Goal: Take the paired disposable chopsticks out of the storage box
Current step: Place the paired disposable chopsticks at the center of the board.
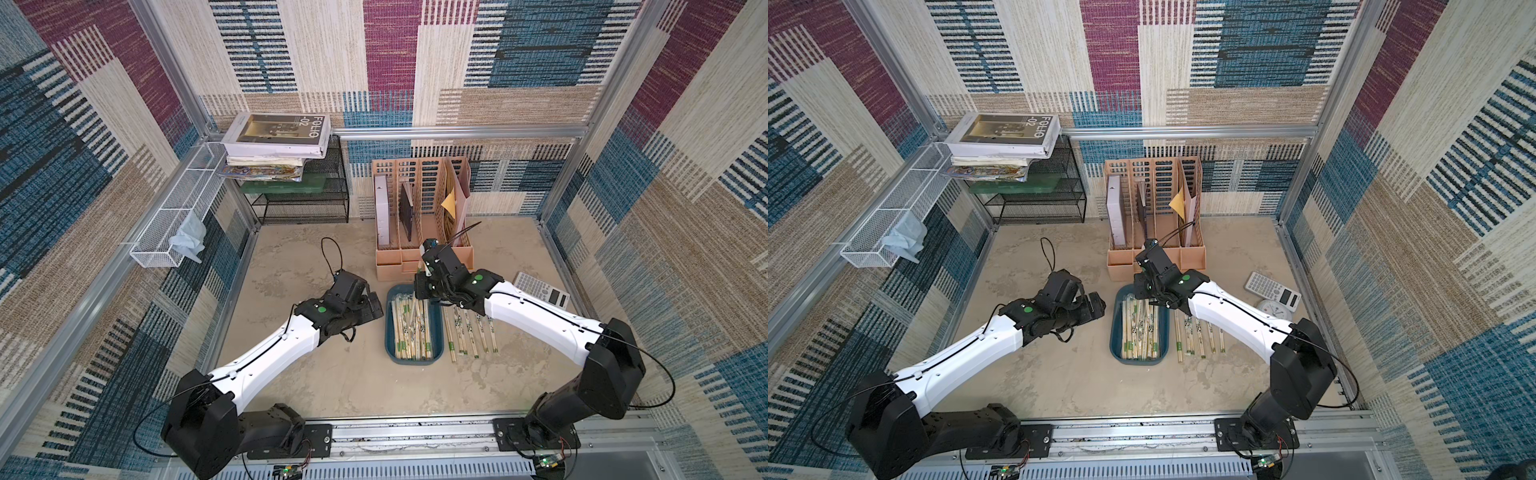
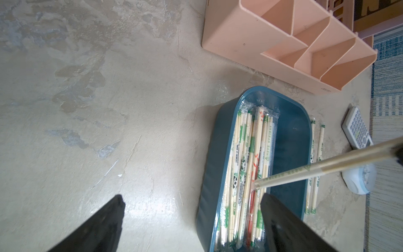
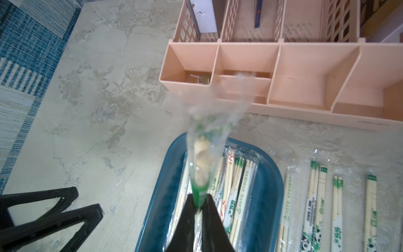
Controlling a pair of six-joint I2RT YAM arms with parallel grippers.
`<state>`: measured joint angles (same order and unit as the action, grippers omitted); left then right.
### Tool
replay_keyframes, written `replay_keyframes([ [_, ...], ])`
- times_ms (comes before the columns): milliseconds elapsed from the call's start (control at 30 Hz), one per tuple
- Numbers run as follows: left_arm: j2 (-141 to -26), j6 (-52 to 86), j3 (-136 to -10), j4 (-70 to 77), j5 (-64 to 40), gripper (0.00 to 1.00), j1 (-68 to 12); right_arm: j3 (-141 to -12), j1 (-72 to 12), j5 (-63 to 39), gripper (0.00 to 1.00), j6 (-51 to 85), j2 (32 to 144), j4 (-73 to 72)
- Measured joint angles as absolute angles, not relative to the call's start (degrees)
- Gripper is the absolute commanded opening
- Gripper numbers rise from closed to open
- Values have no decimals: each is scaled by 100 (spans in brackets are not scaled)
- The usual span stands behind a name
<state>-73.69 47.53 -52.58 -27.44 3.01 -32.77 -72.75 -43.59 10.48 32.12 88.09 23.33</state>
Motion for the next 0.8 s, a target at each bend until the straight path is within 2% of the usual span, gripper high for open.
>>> replay_keyframes([
  [300,-7387,4733,-5293,-2722,246,99,-3277,-7116,-3686,1061,11,3063,8012,2515],
  [800,-7441,4692,-5365,-2703,163,99,-3277,-5863,-2425,845,11,2624,6936,2873],
])
